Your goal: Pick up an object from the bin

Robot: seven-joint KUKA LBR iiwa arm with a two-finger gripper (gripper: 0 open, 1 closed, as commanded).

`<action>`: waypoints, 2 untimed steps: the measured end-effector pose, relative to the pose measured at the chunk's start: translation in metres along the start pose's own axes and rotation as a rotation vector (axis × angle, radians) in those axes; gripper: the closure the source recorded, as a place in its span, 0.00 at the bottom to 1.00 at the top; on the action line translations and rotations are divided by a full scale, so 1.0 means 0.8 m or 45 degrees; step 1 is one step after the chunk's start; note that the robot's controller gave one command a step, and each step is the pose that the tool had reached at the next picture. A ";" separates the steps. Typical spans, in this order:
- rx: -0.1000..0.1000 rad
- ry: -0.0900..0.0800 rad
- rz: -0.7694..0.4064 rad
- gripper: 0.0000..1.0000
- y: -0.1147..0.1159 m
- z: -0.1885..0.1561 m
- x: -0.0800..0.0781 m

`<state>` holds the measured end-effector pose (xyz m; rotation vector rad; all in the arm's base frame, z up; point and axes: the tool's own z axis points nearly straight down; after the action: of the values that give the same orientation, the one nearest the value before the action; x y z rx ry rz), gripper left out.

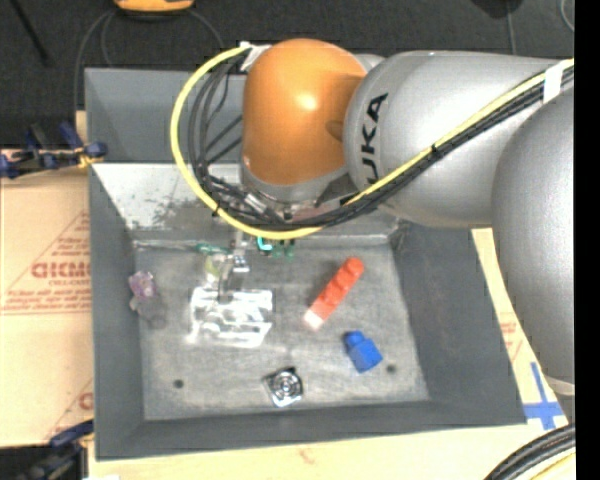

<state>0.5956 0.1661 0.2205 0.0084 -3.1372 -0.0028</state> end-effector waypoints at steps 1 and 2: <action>0.001 -0.016 -0.175 0.00 -0.054 0.156 0.043; 0.000 -0.012 -0.109 0.00 -0.087 0.149 0.034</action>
Offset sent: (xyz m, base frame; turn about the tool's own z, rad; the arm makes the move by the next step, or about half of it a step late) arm -0.0434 -0.0495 -0.1505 -0.1487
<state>0.5684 0.0962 0.1010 0.1433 -3.1433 -0.0029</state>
